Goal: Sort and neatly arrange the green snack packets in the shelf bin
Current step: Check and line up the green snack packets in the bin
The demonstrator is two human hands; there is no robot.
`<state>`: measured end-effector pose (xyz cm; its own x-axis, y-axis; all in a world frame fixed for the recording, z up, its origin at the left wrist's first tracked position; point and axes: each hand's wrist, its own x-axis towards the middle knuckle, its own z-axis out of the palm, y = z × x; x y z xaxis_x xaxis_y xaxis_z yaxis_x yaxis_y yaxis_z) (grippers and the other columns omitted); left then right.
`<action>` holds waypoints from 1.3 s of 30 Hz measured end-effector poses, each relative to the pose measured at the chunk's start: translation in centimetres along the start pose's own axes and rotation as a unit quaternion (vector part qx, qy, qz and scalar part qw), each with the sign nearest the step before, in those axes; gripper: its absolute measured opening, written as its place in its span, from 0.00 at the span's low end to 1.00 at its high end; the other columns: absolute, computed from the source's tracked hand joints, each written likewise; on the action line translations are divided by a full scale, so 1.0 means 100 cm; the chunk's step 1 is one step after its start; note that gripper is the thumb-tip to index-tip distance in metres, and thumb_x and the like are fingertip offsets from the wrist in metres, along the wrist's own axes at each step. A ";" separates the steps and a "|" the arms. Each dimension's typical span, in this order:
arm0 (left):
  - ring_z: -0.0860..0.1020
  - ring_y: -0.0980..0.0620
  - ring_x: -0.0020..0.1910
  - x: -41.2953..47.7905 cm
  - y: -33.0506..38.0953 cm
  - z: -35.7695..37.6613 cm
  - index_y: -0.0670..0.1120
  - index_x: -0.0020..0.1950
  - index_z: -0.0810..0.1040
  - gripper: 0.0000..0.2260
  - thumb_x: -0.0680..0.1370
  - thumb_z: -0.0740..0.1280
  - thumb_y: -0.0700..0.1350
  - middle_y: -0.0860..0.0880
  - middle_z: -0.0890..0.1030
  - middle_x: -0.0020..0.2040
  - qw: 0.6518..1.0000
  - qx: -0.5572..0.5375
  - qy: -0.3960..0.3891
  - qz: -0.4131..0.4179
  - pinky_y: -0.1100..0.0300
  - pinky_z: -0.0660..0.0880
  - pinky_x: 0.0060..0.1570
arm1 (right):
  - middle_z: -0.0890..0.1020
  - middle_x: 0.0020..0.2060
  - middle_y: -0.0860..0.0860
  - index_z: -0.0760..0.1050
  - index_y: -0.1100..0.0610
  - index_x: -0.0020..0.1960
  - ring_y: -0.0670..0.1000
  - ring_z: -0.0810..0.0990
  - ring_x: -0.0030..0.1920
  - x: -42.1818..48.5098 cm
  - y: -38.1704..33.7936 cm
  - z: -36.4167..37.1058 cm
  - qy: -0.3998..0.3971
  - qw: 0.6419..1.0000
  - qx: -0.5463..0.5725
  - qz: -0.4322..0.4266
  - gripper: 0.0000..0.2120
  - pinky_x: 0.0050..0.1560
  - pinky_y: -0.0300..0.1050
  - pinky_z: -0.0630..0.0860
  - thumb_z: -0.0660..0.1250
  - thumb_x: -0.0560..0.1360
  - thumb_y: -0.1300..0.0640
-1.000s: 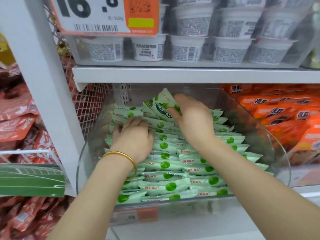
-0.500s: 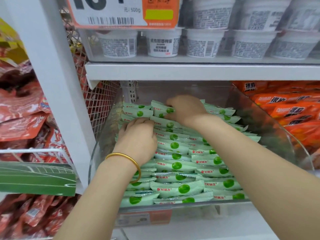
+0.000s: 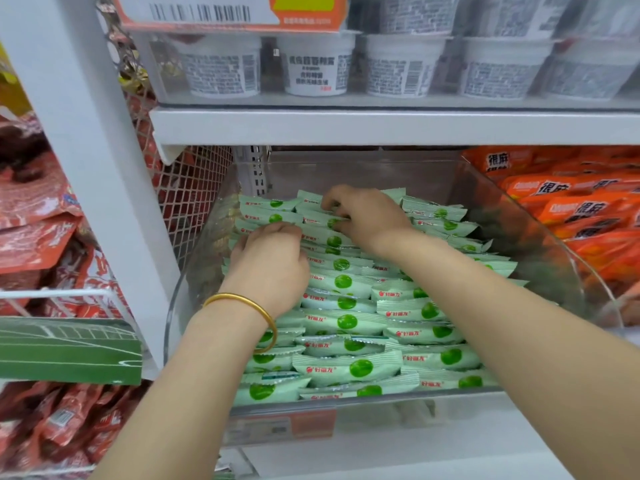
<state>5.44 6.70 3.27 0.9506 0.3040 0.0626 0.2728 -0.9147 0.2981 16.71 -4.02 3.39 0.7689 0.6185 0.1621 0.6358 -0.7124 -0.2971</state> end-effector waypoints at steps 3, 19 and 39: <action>0.62 0.46 0.71 0.001 0.000 0.000 0.43 0.69 0.68 0.17 0.80 0.55 0.42 0.45 0.67 0.71 1.000 -0.004 0.003 -0.001 0.52 0.57 0.71 | 0.81 0.51 0.48 0.71 0.51 0.53 0.53 0.79 0.52 -0.007 -0.004 -0.008 0.027 0.999 0.034 -0.018 0.07 0.58 0.48 0.71 0.66 0.76 0.56; 0.56 0.48 0.74 0.006 -0.002 0.004 0.45 0.72 0.64 0.20 0.80 0.56 0.42 0.47 0.62 0.74 0.998 -0.035 0.048 0.010 0.53 0.54 0.73 | 0.79 0.57 0.47 0.73 0.46 0.59 0.52 0.76 0.59 -0.005 -0.011 0.000 -0.057 0.997 -0.057 -0.006 0.12 0.60 0.47 0.66 0.66 0.76 0.49; 0.46 0.55 0.76 0.015 0.002 0.010 0.52 0.77 0.48 0.23 0.82 0.46 0.53 0.54 0.45 0.78 0.998 0.014 -0.053 0.024 0.52 0.44 0.73 | 0.76 0.57 0.53 0.78 0.50 0.56 0.57 0.71 0.62 0.012 0.001 0.005 0.100 0.987 -0.114 0.059 0.12 0.56 0.49 0.67 0.67 0.74 0.50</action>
<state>7.05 6.72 2.45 0.9724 0.2319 -0.0260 0.2302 -0.9351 0.2696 17.66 -3.24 3.10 0.8219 0.4658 0.3279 0.5229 -0.8453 -0.1098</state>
